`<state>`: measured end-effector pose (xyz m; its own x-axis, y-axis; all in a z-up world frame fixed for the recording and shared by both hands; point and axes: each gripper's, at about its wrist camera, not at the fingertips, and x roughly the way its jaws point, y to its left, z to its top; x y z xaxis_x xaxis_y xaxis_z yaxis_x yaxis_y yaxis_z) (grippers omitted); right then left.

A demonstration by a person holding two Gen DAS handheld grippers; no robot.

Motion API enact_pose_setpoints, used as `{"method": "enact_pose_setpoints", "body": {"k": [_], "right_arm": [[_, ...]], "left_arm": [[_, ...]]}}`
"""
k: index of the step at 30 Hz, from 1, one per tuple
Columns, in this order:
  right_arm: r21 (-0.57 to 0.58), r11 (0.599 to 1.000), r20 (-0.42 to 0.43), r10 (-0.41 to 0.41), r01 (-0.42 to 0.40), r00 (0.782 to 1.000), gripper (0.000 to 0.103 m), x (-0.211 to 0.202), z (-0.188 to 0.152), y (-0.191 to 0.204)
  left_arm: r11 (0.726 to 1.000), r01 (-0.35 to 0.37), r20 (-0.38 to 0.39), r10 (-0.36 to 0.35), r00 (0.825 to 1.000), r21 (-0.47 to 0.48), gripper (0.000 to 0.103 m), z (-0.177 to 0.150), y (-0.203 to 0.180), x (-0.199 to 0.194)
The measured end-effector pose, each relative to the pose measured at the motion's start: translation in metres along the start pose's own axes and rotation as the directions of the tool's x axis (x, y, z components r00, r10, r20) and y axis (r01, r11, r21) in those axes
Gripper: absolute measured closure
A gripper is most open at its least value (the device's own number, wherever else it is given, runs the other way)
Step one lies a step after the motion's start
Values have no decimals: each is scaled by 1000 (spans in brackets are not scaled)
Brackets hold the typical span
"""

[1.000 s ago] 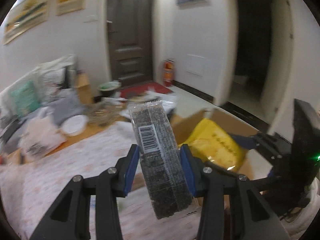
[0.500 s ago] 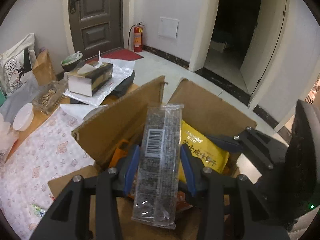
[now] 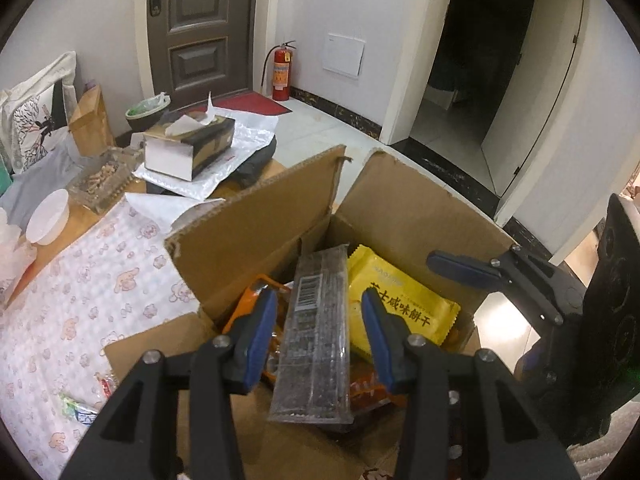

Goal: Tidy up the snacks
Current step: 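Carry the yellow cracker pack and seaweed pack into the box with both grippers, then open both grippers in the box and move them back over the table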

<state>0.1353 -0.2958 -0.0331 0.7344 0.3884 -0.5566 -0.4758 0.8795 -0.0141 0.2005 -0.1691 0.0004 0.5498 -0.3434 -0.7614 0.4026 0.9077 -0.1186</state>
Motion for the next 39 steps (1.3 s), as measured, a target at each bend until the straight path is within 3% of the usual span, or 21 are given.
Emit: {"method": "enact_pose_setpoints", "body": {"k": [4, 7, 13, 17, 19, 21, 22, 26, 31, 35, 39], "right_arm": [[-6, 1000, -7, -11, 11, 1000, 37, -2, 0, 0], [-9, 1000, -16, -30, 30, 999, 37, -3, 0, 1], [-1, 998, -12, -65, 65, 998, 37, -14, 1, 0], [-11, 996, -20, -85, 85, 996, 37, -16, 4, 5], [-15, 997, -20, -80, 80, 997, 37, -19, 9, 10], [-27, 997, -13, -72, 71, 997, 37, -22, 15, 17], [-33, 997, -7, -65, 64, 998, 37, -23, 19, 23], [-46, 999, 25, 9, -8, 1000, 37, -27, 35, 53], [-91, 982, 37, 168, -164, 985, 37, -18, 53, 118], [-150, 952, -23, 268, -268, 963, 37, 7, 58, 187], [-184, 926, -114, 315, -331, 942, 37, 39, 48, 238]], "left_arm": [[1000, -9, -26, 10, 1000, 22, 63, -7, -2, 5], [999, 26, -63, -24, 998, 27, 79, -14, -5, 11], [997, 75, -70, -75, 995, 6, 79, -22, -5, 15], [998, 69, -47, -69, 997, 4, 78, -24, -2, 4], [998, 60, -7, -60, 998, -5, 73, -24, 5, -11], [998, 50, 45, -49, 998, -25, 55, -25, 18, -33], [998, 39, 74, -36, 997, -39, 53, -27, 27, -46], [994, -26, 146, 41, 988, -103, 48, -44, 72, -92], [974, -112, 157, 144, 977, -196, 41, -86, 134, -131], [953, -149, 138, 190, 972, -265, 35, -124, 177, -145], [930, -151, 97, 193, 976, -334, 34, -161, 216, -139]]}}
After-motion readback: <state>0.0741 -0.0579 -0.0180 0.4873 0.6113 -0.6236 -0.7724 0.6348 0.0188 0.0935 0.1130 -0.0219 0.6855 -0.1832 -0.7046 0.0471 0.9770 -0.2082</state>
